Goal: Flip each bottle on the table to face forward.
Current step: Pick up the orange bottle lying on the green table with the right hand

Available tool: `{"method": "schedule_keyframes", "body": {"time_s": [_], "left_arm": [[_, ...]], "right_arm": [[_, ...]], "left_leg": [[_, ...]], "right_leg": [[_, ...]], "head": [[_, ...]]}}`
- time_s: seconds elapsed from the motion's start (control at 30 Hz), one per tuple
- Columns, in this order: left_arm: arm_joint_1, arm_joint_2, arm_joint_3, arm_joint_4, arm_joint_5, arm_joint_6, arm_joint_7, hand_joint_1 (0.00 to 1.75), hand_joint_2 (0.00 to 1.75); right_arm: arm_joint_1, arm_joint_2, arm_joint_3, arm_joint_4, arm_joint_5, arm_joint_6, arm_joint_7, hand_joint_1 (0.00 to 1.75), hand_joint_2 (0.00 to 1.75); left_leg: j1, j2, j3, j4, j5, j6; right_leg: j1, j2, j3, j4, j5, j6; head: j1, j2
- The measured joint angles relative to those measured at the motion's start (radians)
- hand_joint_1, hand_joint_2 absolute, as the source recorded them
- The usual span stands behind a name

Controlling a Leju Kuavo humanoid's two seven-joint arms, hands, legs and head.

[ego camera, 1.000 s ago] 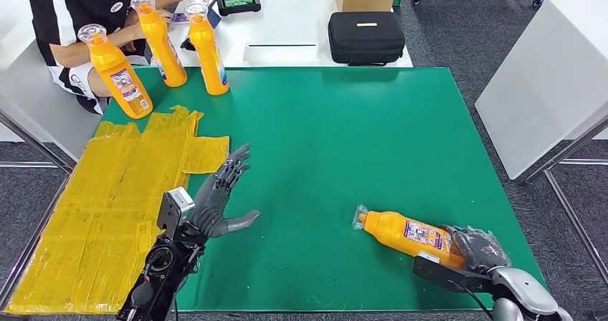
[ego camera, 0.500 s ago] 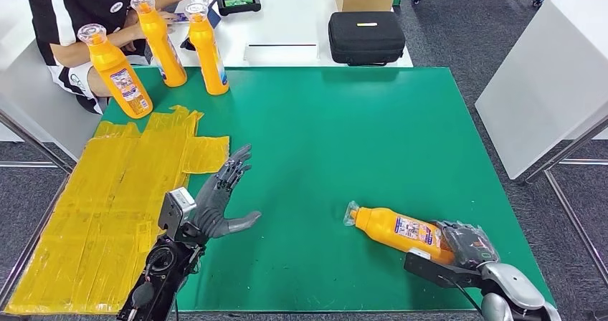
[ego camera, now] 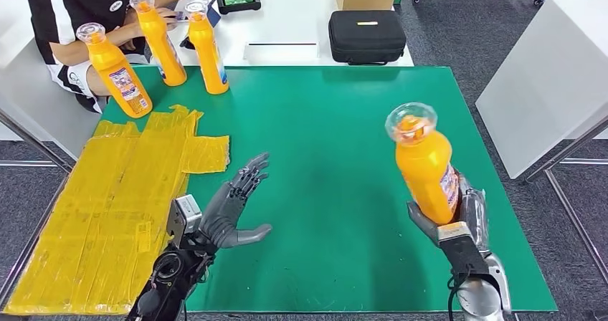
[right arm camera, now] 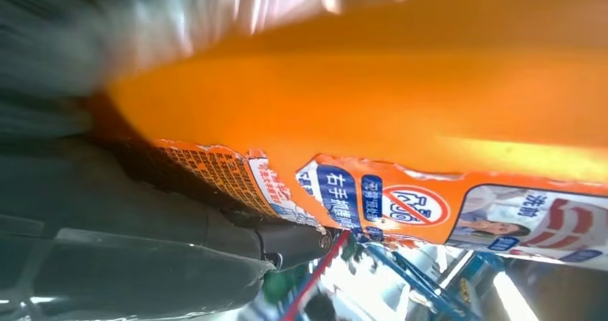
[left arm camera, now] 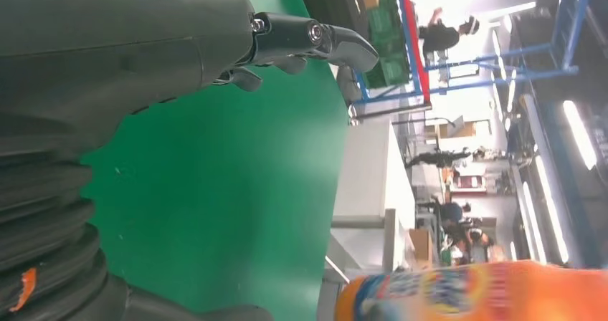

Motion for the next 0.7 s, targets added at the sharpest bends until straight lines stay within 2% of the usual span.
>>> {"method": "schedule_keyframes", "body": {"time_s": [0.1,0.23,0.43,0.7], "left_arm": [[-0.007,-0.002,-0.031,-0.004,0.009,0.009,0.017,0.00,1.75],[-0.021,-0.008,-0.067,-0.006,0.039,0.010,0.042,0.00,1.75],[-0.025,-0.008,-0.098,-0.031,0.124,-0.015,0.068,0.00,1.75],[-0.044,0.002,-0.141,-0.059,0.204,-0.040,0.068,0.00,1.75]], "right_arm": [[-0.032,0.061,0.004,0.006,-0.063,0.024,-0.007,1.75,1.75],[-0.071,0.105,0.034,0.018,-0.102,0.057,-0.012,1.75,1.75],[-0.108,0.133,0.118,0.040,-0.131,0.102,-0.012,1.75,1.75],[-0.172,0.143,0.315,0.172,-0.082,0.153,-0.008,1.75,1.75]], "left_leg": [[0.000,0.000,0.000,0.000,0.000,0.000],[-0.001,-0.001,0.000,0.000,0.001,0.001],[-0.001,0.000,0.000,0.000,0.001,0.001],[0.000,0.000,-0.001,0.000,0.001,0.001]], "right_leg": [[0.000,0.000,0.000,0.000,0.000,0.000],[0.000,-0.001,0.000,0.000,0.000,0.000],[0.000,-0.001,-0.001,0.000,0.000,0.000],[0.000,-0.001,-0.001,0.000,0.000,0.000]], "head": [[0.000,0.000],[0.000,0.000],[0.000,0.000],[0.000,0.000]]}}
